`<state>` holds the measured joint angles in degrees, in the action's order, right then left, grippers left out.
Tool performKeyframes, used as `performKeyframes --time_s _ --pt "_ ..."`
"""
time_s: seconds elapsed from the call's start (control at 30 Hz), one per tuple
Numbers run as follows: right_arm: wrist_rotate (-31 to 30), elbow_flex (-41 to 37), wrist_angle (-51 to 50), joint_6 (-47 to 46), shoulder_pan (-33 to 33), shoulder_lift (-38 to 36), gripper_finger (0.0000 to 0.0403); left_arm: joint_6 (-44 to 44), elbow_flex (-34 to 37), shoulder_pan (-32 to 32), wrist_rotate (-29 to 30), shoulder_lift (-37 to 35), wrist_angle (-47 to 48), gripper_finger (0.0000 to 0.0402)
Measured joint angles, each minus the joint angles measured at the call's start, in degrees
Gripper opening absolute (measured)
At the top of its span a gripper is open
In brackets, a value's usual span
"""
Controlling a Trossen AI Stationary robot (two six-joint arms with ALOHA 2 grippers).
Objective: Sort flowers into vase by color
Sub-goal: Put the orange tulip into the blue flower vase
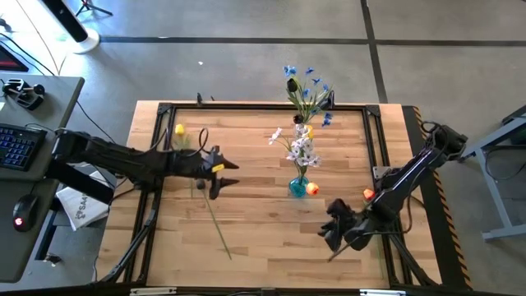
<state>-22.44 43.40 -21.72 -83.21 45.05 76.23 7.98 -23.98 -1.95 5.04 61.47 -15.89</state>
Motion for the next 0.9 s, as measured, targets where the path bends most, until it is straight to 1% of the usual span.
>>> performKeyframes --time_s 0.07,0.17,0.23,0.3,0.37,0.53,0.63,0.7,0.8,0.9 --pt "6.9 0.0 -5.8 -8.8 -0.6 0.0 0.0136 0.4 2.2 -0.9 0.1 0.2 -4.3 0.0236" --pt "17.2 0.0 -15.3 -19.7 -1.2 0.0 0.0125 0.5 3.6 -1.6 0.1 0.6 -8.2 0.0236" --pt "23.7 0.0 -21.9 -25.0 -1.3 0.0 0.0115 0.4 3.8 -1.7 0.2 0.6 -8.6 0.0236" --pt "28.0 0.0 -27.6 -28.9 -1.3 0.0 0.0104 0.4 3.8 -1.7 0.3 0.7 -8.5 0.0236" --pt "29.8 0.0 -31.5 -31.7 -1.3 0.0 0.009 0.1 3.8 -1.7 0.4 0.7 -8.5 0.0236" --pt "29.5 0.0 -35.7 -34.5 -1.3 1.3 0.0051 -0.1 3.8 -1.7 0.4 0.7 -8.5 0.0236" --pt "30.6 0.0 -40.6 -36.5 -1.3 3.8 0.0025 -0.1 3.8 -1.7 0.4 0.7 -8.5 0.0236" --pt "33.2 0.0 -42.7 -36.6 -1.4 6.1 0.0009 -0.1 3.8 -1.6 0.4 0.7 -8.5 0.0236" --pt "36.1 0.0 -44.9 -36.3 -1.6 9.6 0.0004 -0.1 3.8 -1.6 0.7 0.7 -8.5 0.0236" --pt "35.5 0.0 -45.9 -35.2 -1.6 12.8 0.0013 -0.1 3.8 -1.6 1.3 0.7 -8.5 0.0236"
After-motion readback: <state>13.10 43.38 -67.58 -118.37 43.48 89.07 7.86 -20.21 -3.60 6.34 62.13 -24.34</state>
